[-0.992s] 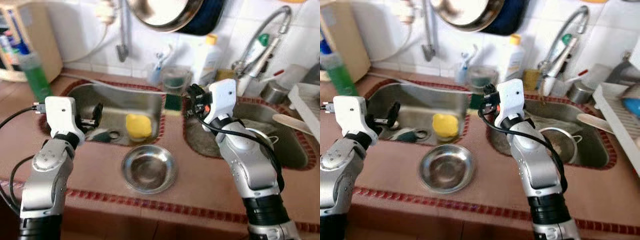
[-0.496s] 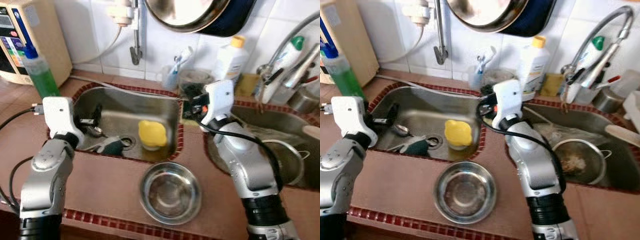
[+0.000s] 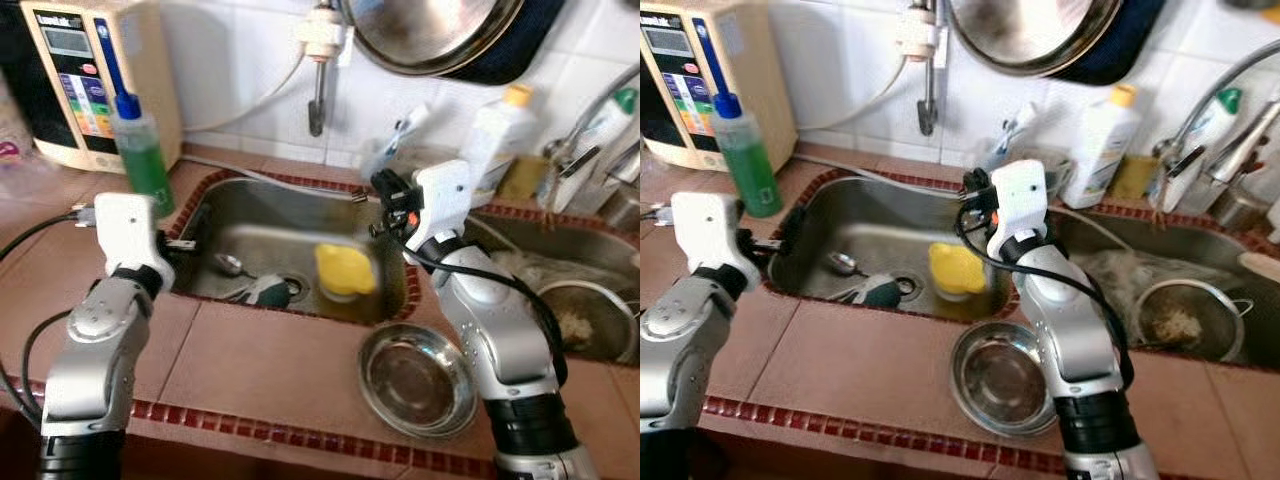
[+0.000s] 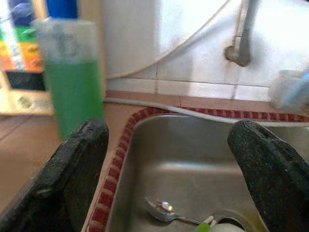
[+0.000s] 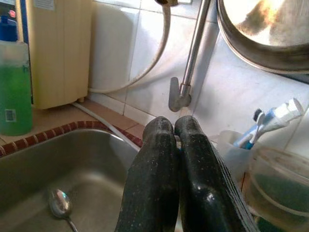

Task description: Kitchen organization

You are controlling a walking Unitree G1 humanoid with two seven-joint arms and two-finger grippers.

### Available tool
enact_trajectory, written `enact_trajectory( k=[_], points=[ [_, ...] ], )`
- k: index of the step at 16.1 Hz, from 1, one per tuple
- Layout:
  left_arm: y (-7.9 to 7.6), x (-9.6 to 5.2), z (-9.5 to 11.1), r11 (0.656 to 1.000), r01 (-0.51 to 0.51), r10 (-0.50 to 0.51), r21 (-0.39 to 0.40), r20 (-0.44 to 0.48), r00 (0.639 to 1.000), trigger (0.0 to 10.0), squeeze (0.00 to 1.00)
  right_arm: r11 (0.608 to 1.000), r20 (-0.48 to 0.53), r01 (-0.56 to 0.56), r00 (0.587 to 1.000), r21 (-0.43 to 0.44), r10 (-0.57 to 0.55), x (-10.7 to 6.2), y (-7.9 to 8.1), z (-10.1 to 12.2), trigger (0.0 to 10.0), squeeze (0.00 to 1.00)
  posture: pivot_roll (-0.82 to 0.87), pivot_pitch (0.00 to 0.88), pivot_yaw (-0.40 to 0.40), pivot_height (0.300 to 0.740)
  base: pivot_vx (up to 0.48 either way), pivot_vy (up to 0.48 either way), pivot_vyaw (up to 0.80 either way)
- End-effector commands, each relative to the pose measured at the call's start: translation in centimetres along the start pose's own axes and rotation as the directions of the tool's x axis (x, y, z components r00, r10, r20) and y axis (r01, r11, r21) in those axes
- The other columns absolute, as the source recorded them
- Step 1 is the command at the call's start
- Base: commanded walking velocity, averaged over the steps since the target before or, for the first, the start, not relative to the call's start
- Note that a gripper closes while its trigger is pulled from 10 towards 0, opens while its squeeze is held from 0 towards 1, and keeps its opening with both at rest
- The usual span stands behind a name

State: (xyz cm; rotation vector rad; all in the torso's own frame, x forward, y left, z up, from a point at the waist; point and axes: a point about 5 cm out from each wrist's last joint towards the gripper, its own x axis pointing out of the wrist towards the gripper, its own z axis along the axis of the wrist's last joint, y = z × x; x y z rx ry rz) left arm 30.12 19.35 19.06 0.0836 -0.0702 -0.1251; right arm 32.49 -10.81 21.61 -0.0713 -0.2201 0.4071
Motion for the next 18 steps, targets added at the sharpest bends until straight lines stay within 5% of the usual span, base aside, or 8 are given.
enact_trajectory(
  k=[1,4,10,11,14,18],
  points=[
    [-2.1,-0.1,1.2,0.99,0.111,-0.115,0.083,0.047,0.992,10.0,0.0,1.0,0.0,0.03,1.0,0.008,-0.03,-0.1,-1.1,0.1,10.0,0.0,0.02,0.055,-0.049,0.74,0.0,0.0,0.0],
    [-4.4,-0.4,1.7,0.954,0.186,-0.208,0.233,0.07,0.976,10.0,0.0,0.998,-0.024,0.052,0.998,0.044,-0.051,0.1,-1.8,-0.6,10.0,0.0,0.02,0.053,-0.047,0.74,0.0,0.0,0.0],
    [-8.1,-1.1,2.1,0.922,0.315,-0.336,0.225,0.06,0.94,10.0,0.0,0.993,-0.081,0.08,0.994,0.081,-0.073,1.3,-4.4,-2.2,10.0,0.0,0.02,0.059,-0.035,0.74,0.0,0.0,0.0],
    [-8.9,-1.6,1.9,0.907,0.372,-0.385,0.196,0.034,0.922,10.0,0.0,0.994,-0.093,0.049,0.995,0.098,-0.04,1.6,-4.4,-2.4,10.0,0.0,0.02,0.061,-0.034,0.74,0.0,0.0,0.0],
    [-10.5,-3.3,-0.3,0.816,0.506,-0.504,0.281,-0.085,0.86,10.0,0.0,0.981,-0.114,-0.067,0.989,0.184,0.09,2.3,-3.5,-3.4,10.0,0.0,0.04,0.066,-0.041,0.74,0.0,0.0,0.0],
    [-10.7,-3.7,-0.8,0.816,0.507,-0.492,0.278,-0.125,0.861,10.0,0.0,0.94,-0.143,-0.099,0.978,0.325,0.153,3.0,-2.8,-5.0,10.0,0.0,0.05,0.073,-0.053,0.74,0.0,0.0,0.0]
  ],
)
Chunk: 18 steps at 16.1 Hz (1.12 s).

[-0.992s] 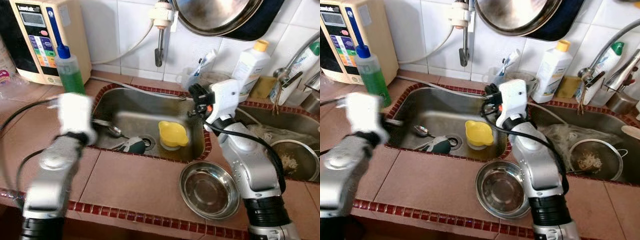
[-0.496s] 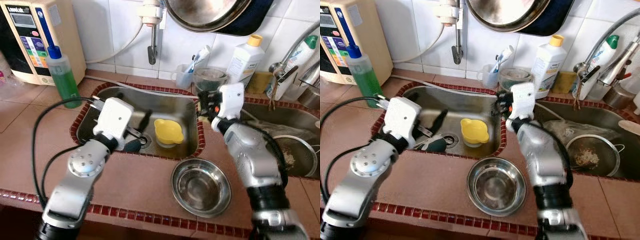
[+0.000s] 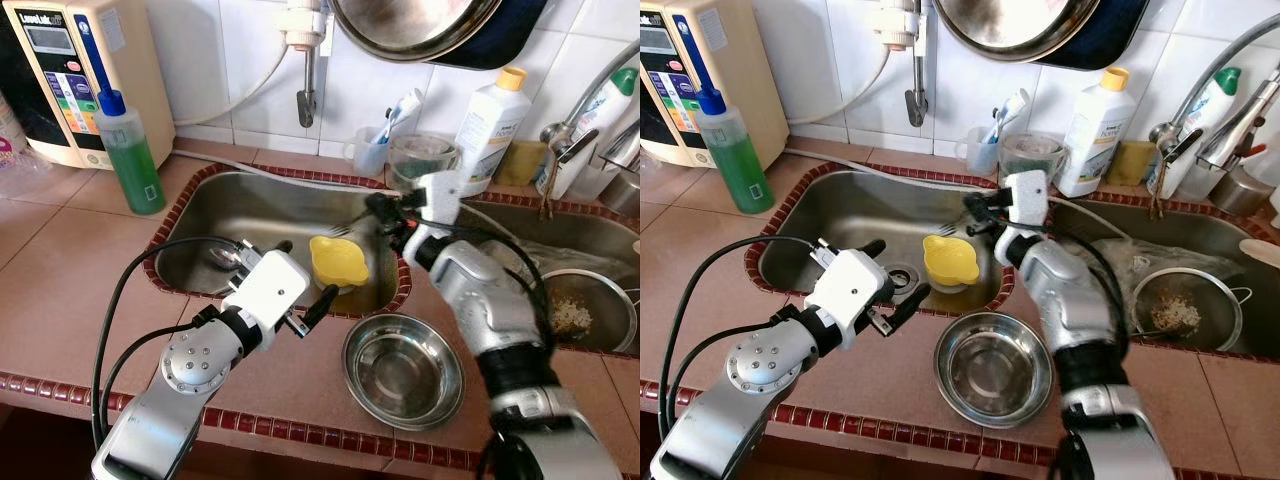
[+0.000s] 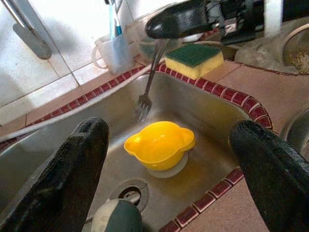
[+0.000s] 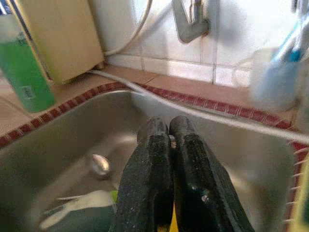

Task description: Kitchen organization

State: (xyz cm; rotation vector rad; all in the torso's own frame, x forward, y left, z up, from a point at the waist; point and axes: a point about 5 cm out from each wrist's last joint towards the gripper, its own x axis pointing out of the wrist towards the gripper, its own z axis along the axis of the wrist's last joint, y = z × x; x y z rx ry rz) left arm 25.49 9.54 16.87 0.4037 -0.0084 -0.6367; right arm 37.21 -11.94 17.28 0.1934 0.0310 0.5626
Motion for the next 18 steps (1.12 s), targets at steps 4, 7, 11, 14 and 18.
enact_trajectory(
  k=[4,7,11,14,18],
  points=[
    [0.4,-0.3,0.5,0.999,-0.042,0.042,0.001,0.007,0.999,10.0,0.0,0.981,-0.053,0.018,0.999,0.193,-0.008,0.0,-1.1,-1.8,10.0,0.0,0.07,0.075,-0.063,0.74,0.0,0.0,0.0],
    [0.4,-0.4,0.6,0.999,-0.051,0.051,0.0,0.009,0.999,10.0,0.0,0.958,-0.101,0.041,0.995,0.284,-0.013,0.0,-1.3,-3.3,10.0,0.0,0.07,0.072,-0.069,0.74,0.0,0.0,0.0],
    [0.4,-0.4,0.5,0.998,-0.059,0.059,-0.003,0.007,0.998,10.0,0.0,0.947,-0.146,0.062,0.989,0.315,-0.016,-0.1,-1.2,-4.6,10.0,0.46,0.07,0.064,-0.068,0.74,0.0,0.0,0.0],
    [0.2,-0.3,0.5,0.999,-0.036,0.036,-0.012,0.001,0.999,10.0,0.0,0.945,-0.136,0.056,0.991,0.321,-0.013,0.0,-1.3,-4.5,10.0,1.0,0.07,0.057,-0.065,0.74,0.0,0.0,0.0],
    [0.1,-0.4,0.6,0.999,-0.007,0.008,-0.045,0.016,1.0,10.0,0.0,0.964,-0.106,0.041,0.994,0.263,-0.013,0.0,-1.7,-3.7,10.0,1.0,0.07,0.046,-0.061,0.74,0.0,0.0,0.0]
  ],
)
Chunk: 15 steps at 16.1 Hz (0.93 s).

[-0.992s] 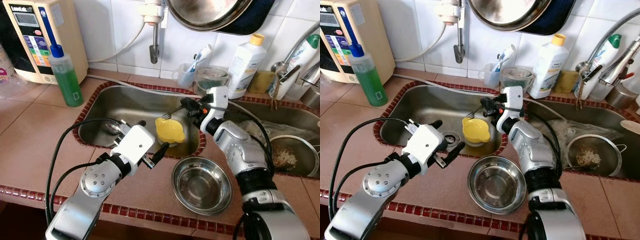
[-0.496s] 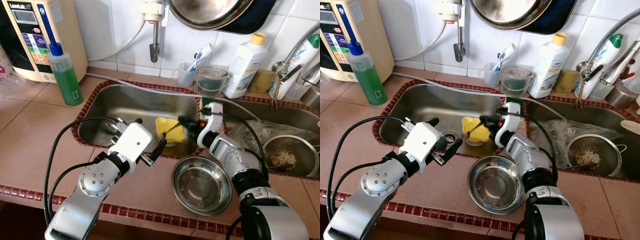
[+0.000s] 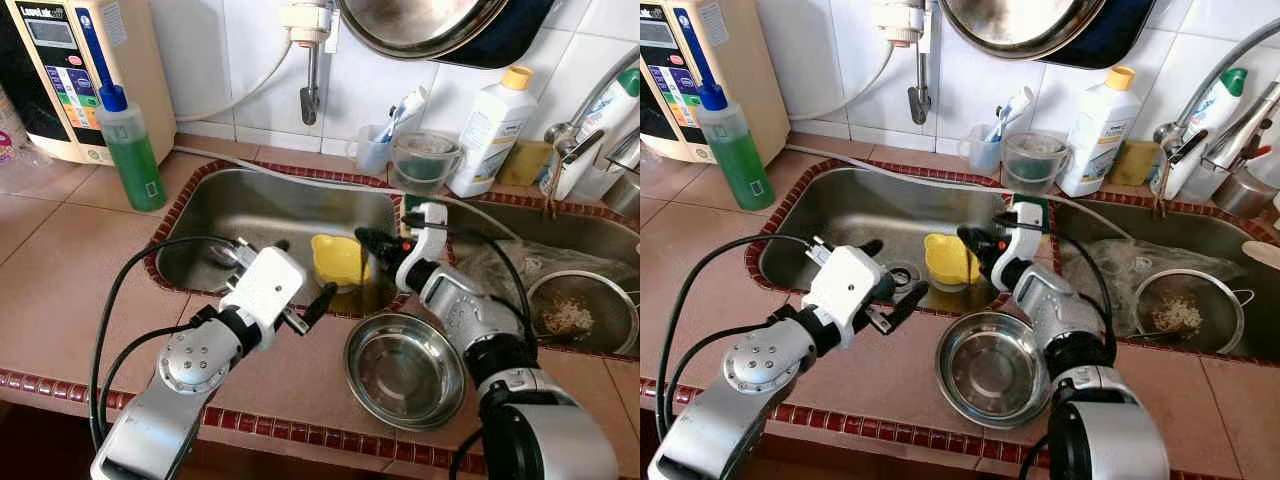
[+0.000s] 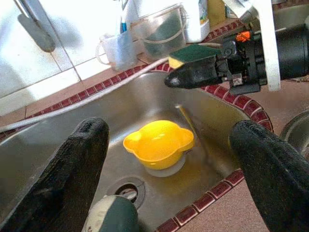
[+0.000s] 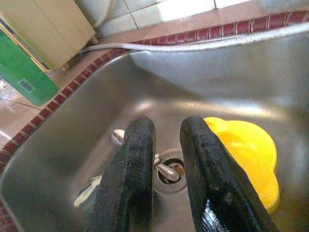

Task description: Kitchen organization

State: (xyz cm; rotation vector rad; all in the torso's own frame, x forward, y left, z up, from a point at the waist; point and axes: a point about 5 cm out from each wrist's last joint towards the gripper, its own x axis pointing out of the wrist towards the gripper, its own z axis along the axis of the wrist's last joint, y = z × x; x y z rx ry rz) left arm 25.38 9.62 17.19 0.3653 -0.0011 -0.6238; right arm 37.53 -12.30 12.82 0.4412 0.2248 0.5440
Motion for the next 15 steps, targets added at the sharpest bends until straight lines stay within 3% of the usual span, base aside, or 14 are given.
enact_trajectory(
  k=[1,3,5,8,10,12,13,14,15],
  points=[
    [0.0,-0.2,0.3,1.0,0.006,-0.006,-0.006,0.013,1.0,10.0,0.0,1.0,0.011,0.004,1.0,-0.02,-0.004,0.0,-0.2,0.7,10.0,1.0,0.07,0.046,-0.061,0.74,0.0,0.0,0.0],
    [0.0,-0.2,0.3,1.0,0.006,-0.006,-0.006,0.013,1.0,10.0,0.0,1.0,0.011,0.004,1.0,-0.02,-0.004,0.0,-0.2,0.7,10.0,1.0,0.07,0.046,-0.061,0.74,0.0,0.0,0.0],
    [0.5,-0.3,-0.2,0.999,-0.045,0.045,-0.01,-0.011,0.999,10.0,0.0,0.992,0.051,0.001,0.999,-0.126,0.006,0.0,0.3,1.6,10.0,1.0,0.07,0.04,-0.065,0.74,0.0,0.0,0.0],
    [1.1,-0.7,-1.3,0.995,-0.09,0.088,-0.039,-0.05,0.995,10.0,0.0,0.985,0.11,0.031,0.994,-0.168,-0.012,-0.2,0.6,2.0,10.0,1.0,0.07,0.043,-0.067,0.74,0.0,0.0,0.0],
    [2.5,-1.2,-1.8,0.983,-0.181,0.179,-0.041,-0.045,0.983,10.0,0.0,0.97,0.198,0.138,0.975,-0.199,-0.098,-0.7,0.1,2.5,10.0,1.0,0.07,0.048,-0.069,0.74,0.0,0.0,0.0],
    [3.4,-1.7,-2.0,0.969,-0.226,0.225,-0.096,-0.025,0.974,10.0,0.0,0.963,0.234,0.153,0.967,-0.221,-0.1,-1.3,0.3,2.4,10.0,1.0,0.07,0.049,-0.069,0.74,0.0,0.0,0.0],
    [3.8,-1.9,-2.2,0.957,-0.255,0.255,-0.14,-0.018,0.967,10.0,0.0,0.96,0.25,0.141,0.965,-0.241,-0.079,-1.7,0.7,2.4,10.0,0.09,0.06,0.053,-0.067,0.74,0.0,0.0,0.0],
    [4.2,-2.3,-2.5,0.943,-0.277,0.28,-0.185,-0.014,0.96,10.0,0.0,0.952,0.264,0.146,0.962,-0.27,-0.073,-2.1,1.0,2.4,10.0,0.0,0.06,0.054,-0.065,0.74,0.0,0.0,0.0],
    [4.4,-2.6,-2.7,0.933,-0.293,0.297,-0.208,-0.013,0.955,10.0,0.0,0.944,0.273,0.16,0.959,-0.289,-0.079,-2.4,1.1,2.3,10.0,0.0,0.06,0.058,-0.063,0.74,0.0,0.0,0.0]
  ],
)
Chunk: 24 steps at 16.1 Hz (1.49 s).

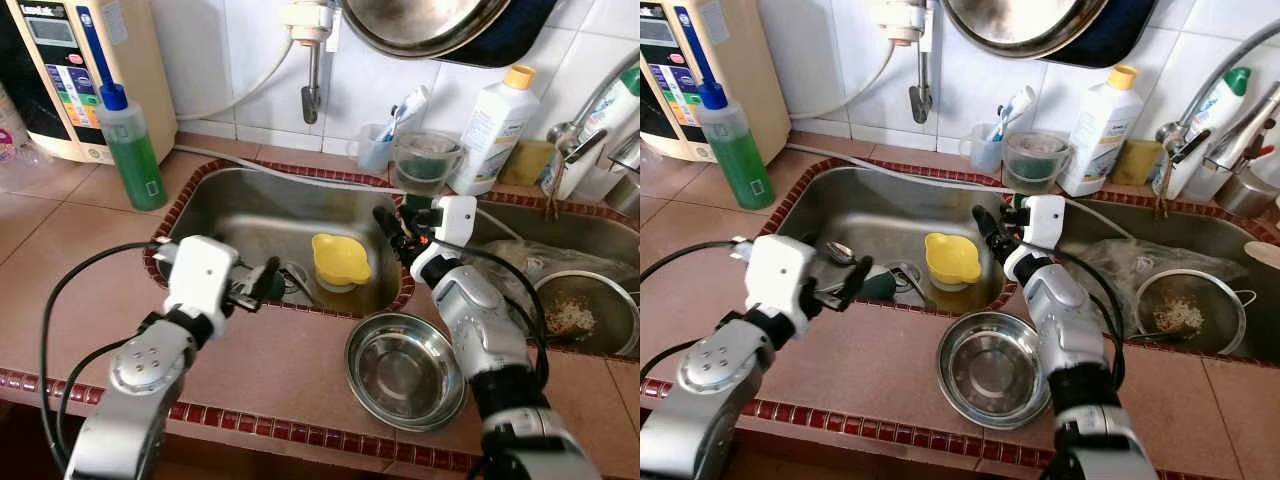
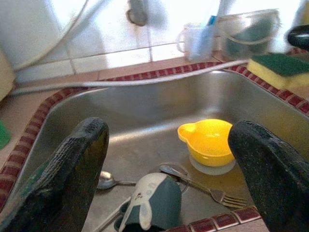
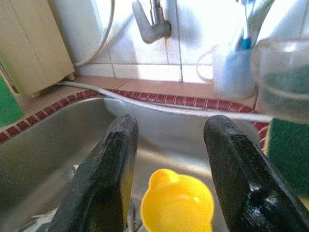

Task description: Kitchen organization

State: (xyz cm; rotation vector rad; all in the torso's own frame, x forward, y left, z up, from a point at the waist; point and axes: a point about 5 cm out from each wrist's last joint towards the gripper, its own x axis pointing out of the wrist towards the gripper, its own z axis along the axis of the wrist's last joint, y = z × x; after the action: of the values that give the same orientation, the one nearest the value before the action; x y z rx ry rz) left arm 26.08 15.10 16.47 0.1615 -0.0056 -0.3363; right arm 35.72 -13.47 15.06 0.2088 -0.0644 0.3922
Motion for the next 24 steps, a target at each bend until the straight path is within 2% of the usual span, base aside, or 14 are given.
enact_trajectory(
  k=[1,3,5,9,21,24],
  points=[
    [0.3,-0.1,-0.2,1.0,-0.019,0.019,-0.019,0.006,1.0,10.0,0.0,0.999,0.019,0.006,1.0,-0.033,-0.006,-0.1,0.0,0.6,10.0,0.0,0.05,0.062,-0.06,0.74,0.0,0.0,0.0],
    [0.7,-0.4,-0.3,0.998,-0.052,0.052,-0.037,0.011,0.999,10.0,0.0,0.996,0.037,0.038,0.999,-0.078,-0.035,-0.9,-0.1,0.7,10.0,0.0,0.05,0.069,-0.058,0.74,0.0,0.0,0.0],
    [1.1,0.1,0.1,0.996,-0.07,0.071,-0.047,0.028,0.997,10.0,0.0,0.993,0.039,0.041,0.999,-0.114,-0.036,-1.2,0.4,0.7,10.0,0.0,0.05,0.071,-0.055,0.74,0.0,0.0,0.0],
    [1.1,0.3,0.2,0.997,-0.062,0.064,-0.049,0.033,0.997,10.0,0.0,0.991,0.042,0.033,0.999,-0.129,-0.028,-1.1,0.7,0.8,10.0,0.0,0.04,0.071,-0.051,0.74,0.0,0.0,0.0],
    [1.0,0.5,0.1,0.998,-0.047,0.049,-0.04,0.025,0.998,10.0,0.0,0.987,0.031,0.042,0.999,-0.156,-0.038,-1.3,0.7,0.9,10.0,0.0,0.04,0.07,-0.051,0.74,-0.274,0.0,0.0],
    [1.0,0.5,0.6,0.997,-0.052,0.055,-0.051,0.063,0.996,10.0,0.0,0.984,0.036,0.034,0.999,-0.177,-0.028,-1.3,0.7,1.1,10.0,0.0,0.04,0.071,-0.051,0.74,-0.082,0.0,0.0]
  ],
)
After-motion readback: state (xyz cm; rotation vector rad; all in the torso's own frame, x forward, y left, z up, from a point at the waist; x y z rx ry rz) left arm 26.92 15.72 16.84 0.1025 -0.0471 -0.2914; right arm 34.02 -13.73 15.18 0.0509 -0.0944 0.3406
